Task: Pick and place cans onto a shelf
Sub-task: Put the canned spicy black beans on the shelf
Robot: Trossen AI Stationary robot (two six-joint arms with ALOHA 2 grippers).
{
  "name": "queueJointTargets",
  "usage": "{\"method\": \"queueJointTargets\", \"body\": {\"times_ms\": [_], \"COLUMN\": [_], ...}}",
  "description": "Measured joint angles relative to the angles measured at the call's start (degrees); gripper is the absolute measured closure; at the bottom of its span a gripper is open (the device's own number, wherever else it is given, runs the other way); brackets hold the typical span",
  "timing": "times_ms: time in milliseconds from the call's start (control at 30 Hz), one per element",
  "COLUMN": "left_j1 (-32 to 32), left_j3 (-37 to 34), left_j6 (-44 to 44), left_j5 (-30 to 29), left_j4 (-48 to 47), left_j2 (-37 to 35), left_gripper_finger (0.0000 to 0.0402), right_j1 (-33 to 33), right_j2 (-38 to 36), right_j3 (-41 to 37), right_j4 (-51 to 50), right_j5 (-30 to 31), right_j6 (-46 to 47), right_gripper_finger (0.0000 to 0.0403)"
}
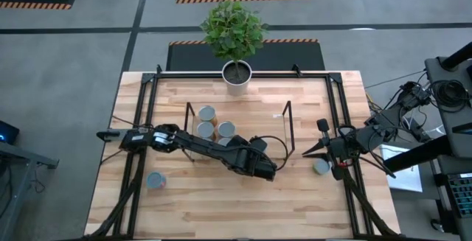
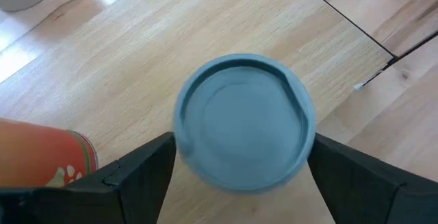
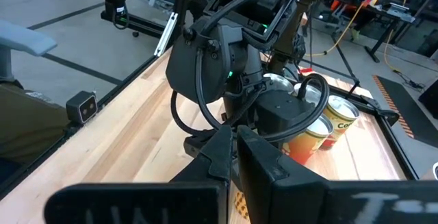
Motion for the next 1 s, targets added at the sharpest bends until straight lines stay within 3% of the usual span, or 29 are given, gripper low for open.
{"method": "queueJointTargets", "body": {"times_ms": [400, 600, 800, 1000], "left_j1": [-0.2, -1.0, -3.6, -9.7], "left_j3": [0.0, 2.6, 10.8, 8.8], "left_j6": [1.7, 7.9, 29.3, 57.0], "left_j5": [-0.3, -0.5, -1.2, -2.3], "left_j4": [1.4, 2.0, 0.8, 4.9], "left_j2": [-1.3, -2.1, -2.2, -6.0], "left_gripper_finger": [0.0092, 0.0092, 0.0099, 0.0127], "right_j1": [0.0, 0.0, 0.0, 0.0], "right_j2": [0.0, 0.0, 0.0, 0.1], "right_j3": [0.0, 0.0, 0.0, 0.0], "right_j4": [-0.6, -0.5, -0.4, -0.3], "right_j5": [0.0, 0.1, 2.4, 5.1], "right_j6": [0.2, 0.3, 1.3, 2.6], "right_gripper_finger": [0.039, 0.039, 0.039, 0.039]}}
